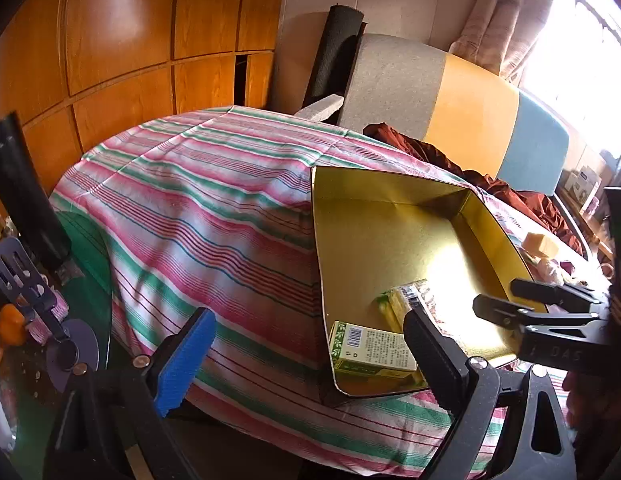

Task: Organize objects
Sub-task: 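Carry the cracker packet into the gold tin and open the right gripper, then move the left gripper back to the items and grasp the beige barcode box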

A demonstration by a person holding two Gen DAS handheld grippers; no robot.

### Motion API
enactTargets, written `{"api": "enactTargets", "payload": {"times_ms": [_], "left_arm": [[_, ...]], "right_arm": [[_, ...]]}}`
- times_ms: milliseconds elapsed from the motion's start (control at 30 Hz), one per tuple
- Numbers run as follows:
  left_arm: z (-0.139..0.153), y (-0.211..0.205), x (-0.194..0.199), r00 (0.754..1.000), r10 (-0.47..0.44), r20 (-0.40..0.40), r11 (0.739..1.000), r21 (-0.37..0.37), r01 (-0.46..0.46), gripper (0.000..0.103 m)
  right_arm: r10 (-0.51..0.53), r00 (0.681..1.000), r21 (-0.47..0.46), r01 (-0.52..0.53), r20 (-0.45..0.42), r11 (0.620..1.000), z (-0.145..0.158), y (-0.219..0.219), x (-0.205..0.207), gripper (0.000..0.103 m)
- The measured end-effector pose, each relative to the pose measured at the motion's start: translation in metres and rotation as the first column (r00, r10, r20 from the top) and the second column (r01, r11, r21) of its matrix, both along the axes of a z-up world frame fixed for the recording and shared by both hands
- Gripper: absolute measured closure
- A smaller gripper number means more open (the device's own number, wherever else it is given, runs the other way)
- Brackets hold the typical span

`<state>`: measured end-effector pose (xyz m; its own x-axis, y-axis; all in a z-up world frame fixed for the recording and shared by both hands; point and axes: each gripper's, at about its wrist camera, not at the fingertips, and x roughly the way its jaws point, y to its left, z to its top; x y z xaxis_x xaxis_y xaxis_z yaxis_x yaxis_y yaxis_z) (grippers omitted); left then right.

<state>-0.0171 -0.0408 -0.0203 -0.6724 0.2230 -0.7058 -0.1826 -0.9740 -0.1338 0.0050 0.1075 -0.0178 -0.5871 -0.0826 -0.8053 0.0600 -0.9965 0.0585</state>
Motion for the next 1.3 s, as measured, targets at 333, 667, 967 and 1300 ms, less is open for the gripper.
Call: {"api": "enactTargets", "payload": {"times_ms": [333, 667, 967, 1300], "left_arm": [[0.013, 0.026, 0.008, 0.997, -0.065, -0.027, 0.997, -0.042, 0.064, 0.004], [0.02, 0.064, 0.015, 0.986, -0.162, -0.039, 0.985, -0.069, 0.159, 0.004], [0.026, 0.111, 0.019, 0.958, -0.284, -0.034, 0.957, -0.073, 0.281, 0.0], [0.034, 0.193, 0.036, 0.867, -0.496, -0.046, 0.867, -0.073, 0.493, 0.0]], "right_arm": [[-0.138, 0.989, 0.034, 0.141, -0.059, 0.989, 0.02, 0.067, 0.031, 0.02], [-0.318, 0.945, 0.076, 0.324, -0.081, 0.943, 0.027, 0.152, 0.061, 0.02], [-0.547, 0.828, 0.069, 0.557, -0.125, 0.827, 0.038, 0.26, 0.105, 0.02], [-0.89, 0.452, -0.204, 0.868, -0.052, 0.453, 0.01, 0.38, 0.192, 0.016]]}}
